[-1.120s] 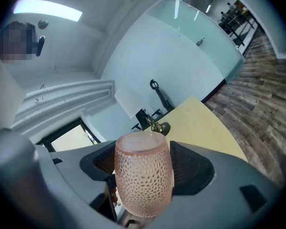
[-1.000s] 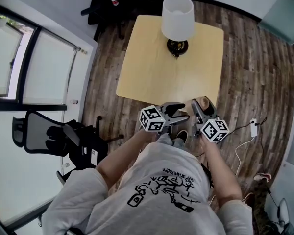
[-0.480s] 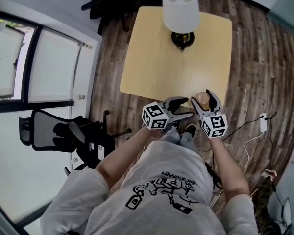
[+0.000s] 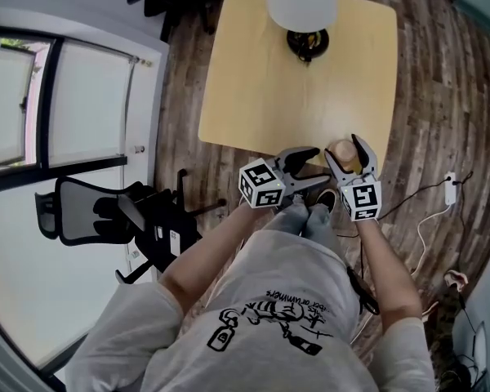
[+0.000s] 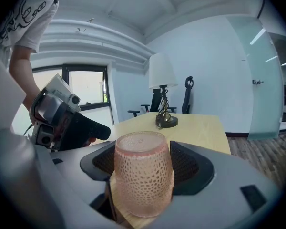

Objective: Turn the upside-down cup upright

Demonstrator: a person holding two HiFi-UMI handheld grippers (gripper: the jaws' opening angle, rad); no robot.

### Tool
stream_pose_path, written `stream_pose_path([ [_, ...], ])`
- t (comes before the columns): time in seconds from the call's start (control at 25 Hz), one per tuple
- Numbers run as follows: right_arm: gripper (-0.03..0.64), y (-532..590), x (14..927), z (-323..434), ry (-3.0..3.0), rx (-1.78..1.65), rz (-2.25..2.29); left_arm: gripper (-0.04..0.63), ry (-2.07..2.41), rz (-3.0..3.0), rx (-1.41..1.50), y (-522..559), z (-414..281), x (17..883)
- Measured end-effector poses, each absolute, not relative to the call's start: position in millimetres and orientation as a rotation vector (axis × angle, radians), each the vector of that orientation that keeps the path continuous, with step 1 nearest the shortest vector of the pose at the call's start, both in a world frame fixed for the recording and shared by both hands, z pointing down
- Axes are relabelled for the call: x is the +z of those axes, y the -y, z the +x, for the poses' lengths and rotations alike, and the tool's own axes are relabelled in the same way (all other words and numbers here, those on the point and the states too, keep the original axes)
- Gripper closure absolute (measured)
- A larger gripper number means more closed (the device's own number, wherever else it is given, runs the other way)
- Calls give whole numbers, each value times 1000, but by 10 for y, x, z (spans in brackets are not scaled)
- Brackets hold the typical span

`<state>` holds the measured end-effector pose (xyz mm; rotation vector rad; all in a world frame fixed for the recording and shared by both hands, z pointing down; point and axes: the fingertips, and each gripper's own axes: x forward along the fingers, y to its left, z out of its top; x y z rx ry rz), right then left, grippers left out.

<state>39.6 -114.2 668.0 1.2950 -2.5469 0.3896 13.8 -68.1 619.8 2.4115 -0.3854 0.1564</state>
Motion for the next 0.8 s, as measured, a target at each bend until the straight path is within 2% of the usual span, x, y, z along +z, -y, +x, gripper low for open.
stream_pose_path([
  [0.8, 294, 1101, 6882, 356, 2530, 302, 1239, 282, 416, 2401, 143, 694, 201, 6357],
])
